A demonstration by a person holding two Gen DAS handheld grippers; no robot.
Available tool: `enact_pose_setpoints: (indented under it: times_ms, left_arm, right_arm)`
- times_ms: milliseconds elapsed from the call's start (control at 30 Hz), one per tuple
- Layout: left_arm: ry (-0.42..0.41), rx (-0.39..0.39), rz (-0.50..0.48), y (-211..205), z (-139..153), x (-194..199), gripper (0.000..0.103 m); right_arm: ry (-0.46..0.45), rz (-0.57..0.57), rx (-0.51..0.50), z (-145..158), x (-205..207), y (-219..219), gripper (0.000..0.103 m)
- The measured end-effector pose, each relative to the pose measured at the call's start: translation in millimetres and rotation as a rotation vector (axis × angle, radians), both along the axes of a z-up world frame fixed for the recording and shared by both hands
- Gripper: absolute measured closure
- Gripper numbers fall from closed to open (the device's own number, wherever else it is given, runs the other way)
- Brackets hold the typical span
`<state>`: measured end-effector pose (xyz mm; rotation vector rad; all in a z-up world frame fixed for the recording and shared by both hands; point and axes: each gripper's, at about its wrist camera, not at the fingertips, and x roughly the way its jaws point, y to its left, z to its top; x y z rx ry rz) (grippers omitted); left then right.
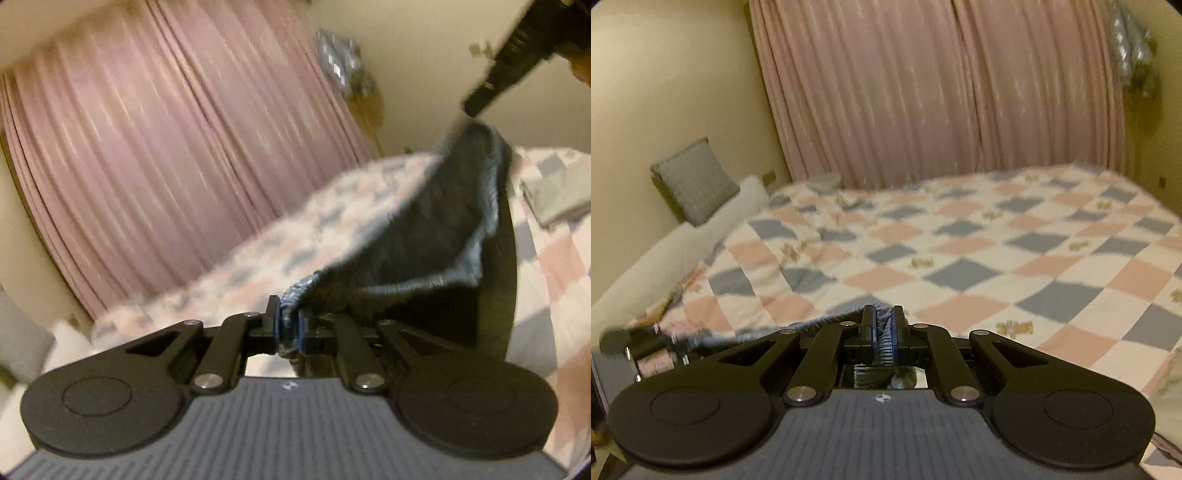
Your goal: Fold clothes
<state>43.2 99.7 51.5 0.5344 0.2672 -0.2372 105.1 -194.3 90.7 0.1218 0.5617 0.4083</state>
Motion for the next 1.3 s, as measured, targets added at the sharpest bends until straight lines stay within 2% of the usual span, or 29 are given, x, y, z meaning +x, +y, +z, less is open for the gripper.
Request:
enact_pose_setpoints:
  times_ms: [133,200,267,367,500,600,700,800,933,1033,1067,1100,1133,1200,1300]
  left_arm:
    - [-0.061,0.008,-0.093,20,47,-10,0.096]
    - [-0.031,0.019,-0.139,23,59,-5,0.096]
    - [0.047,0.045,-0.183,22,57,9,0.096]
    - [0.154,0.075,-0.202,20,41,34,0.096]
    - [0.265,0.104,-0.176,15,6,65,0.096]
    - [0.316,0.138,-0.175,4,-16,79,0.096]
    - [0.35,0.145,-0.226,-26,-30,86,0.096]
    - [0.37,0.145,-0.292,-77,-45,102,0.096]
    - [0.404,0.081,-0.369,-155,-66,135,0.096]
    - [0.451,0.047,-0.406,-197,-84,152,0.092]
    - [0.474,0.037,-0.418,-203,-89,155,0.08]
    - [0.481,0.027,-0.424,-203,-93,154,0.061]
    - [0.487,0.017,-0.431,-203,-96,153,0.056]
    - [0.503,0.011,-0.407,-193,-105,151,0.056]
    - [0.561,0.015,-0.301,-152,-124,150,0.056]
  right_arm:
    - [-0.115,-0.118,0.015,52,-59,8,0.103]
    - [-0.146,-0.172,0.004,68,-81,13,0.103]
    - [-0.127,-0.202,-0.01,69,-92,18,0.103]
    - [-0.022,-0.177,-0.005,35,-90,30,0.103]
    - [0.148,-0.046,-0.016,-45,-74,61,0.103]
    - [0.278,0.05,-0.019,-107,-61,84,0.103]
    - [0.365,0.074,0.017,-140,-58,86,0.103]
    - [0.396,0.04,0.022,-154,-54,61,0.103]
    - [0.421,-0.055,0.007,-164,-42,12,0.102]
    - [0.436,-0.141,-0.012,-170,-37,-27,0.101]
    - [0.442,-0.166,-0.019,-172,-36,-37,0.1]
    - [0.449,-0.19,-0.027,-174,-35,-48,0.099]
    - [0.458,-0.209,-0.032,-177,-35,-56,0.097]
    - [0.479,-0.233,-0.035,-182,-34,-67,0.091]
    - [0.502,-0.233,-0.029,-192,-33,-72,0.085]
